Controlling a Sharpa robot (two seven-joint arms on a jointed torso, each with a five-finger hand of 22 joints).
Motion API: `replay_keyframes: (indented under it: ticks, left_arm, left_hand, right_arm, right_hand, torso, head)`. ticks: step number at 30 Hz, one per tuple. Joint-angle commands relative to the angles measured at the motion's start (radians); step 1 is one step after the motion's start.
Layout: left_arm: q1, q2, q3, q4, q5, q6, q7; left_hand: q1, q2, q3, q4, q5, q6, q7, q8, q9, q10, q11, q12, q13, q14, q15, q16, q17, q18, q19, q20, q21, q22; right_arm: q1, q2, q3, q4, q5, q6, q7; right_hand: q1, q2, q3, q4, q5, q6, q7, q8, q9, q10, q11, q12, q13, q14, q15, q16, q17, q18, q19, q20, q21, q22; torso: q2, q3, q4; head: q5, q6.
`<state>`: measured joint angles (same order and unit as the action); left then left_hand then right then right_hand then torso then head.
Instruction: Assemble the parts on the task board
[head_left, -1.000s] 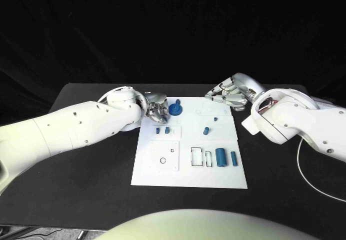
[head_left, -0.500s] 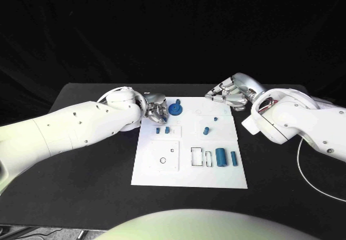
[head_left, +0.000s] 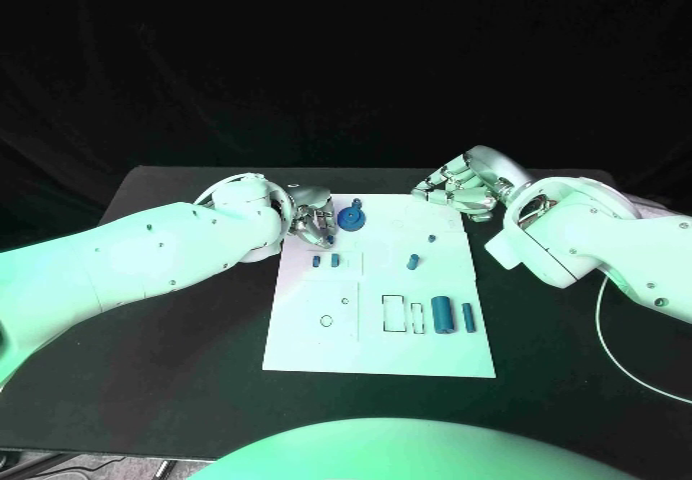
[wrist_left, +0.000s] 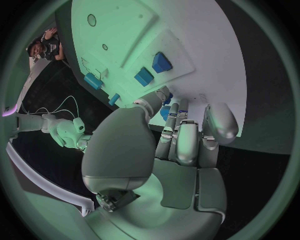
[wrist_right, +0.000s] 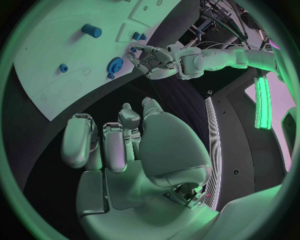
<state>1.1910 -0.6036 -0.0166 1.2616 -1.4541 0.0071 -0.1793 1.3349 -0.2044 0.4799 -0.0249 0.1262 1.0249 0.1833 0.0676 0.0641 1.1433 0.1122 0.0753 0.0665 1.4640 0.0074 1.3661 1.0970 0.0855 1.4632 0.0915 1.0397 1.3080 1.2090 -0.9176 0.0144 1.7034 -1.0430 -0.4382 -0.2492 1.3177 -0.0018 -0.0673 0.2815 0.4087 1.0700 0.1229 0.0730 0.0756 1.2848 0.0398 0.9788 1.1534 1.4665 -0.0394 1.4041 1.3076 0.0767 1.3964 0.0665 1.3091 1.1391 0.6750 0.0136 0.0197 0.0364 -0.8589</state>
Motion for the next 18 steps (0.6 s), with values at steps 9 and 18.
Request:
replay_keyframes:
  ticks: [9, 18]
  left_arm:
    - [0.000, -0.045, 0.004, 0.034, 0.026, -0.016, 0.004]
    - [0.004, -0.129, 0.018, 0.060, 0.387, -0.111, 0.090]
  left_hand:
    - [-0.009, -0.009, -0.037, -0.003, 0.004, -0.013, -0.001, -0.002, 0.001, -0.021, -0.001, -0.010, 0.000, 0.017, 0.009, -0.008, -0.012, 0.008, 0.022, 0.012, -0.021, 0.000]
    - [0.026, 0.030, -0.022, -0.014, 0.010, 0.014, 0.000, 0.011, 0.006, -0.011, -0.002, -0.003, 0.003, 0.001, 0.007, -0.031, -0.062, 0.026, 0.001, 0.015, -0.122, -0.048]
  right_arm:
    - [-0.001, 0.000, 0.000, -0.030, -0.052, 0.070, -0.024]
    - [-0.006, 0.012, 0.000, -0.099, -0.263, 0.190, 0.002]
  right_hand:
    - [0.048, 0.007, -0.015, -0.001, -0.033, -0.015, 0.008, -0.003, -0.001, -0.189, 0.006, -0.383, -0.278, 0.043, 0.008, -0.089, 0.038, 0.030, -0.055, 0.006, -0.073, -0.096]
    - [0.263, -0.011, 0.066, -0.070, -0.164, -0.011, 0.023, -0.002, -0.001, -0.202, 0.029, -0.754, -0.651, 0.030, 0.032, -0.162, -0.018, 0.040, -0.075, 0.018, -0.116, -0.145]
  torso:
    - [0.000, -0.0026, 0.0004]
    - [-0.001, 0.0002, 0.0016]
  head:
    - [-0.007, 0.001]
    - [-0.008, 0.005]
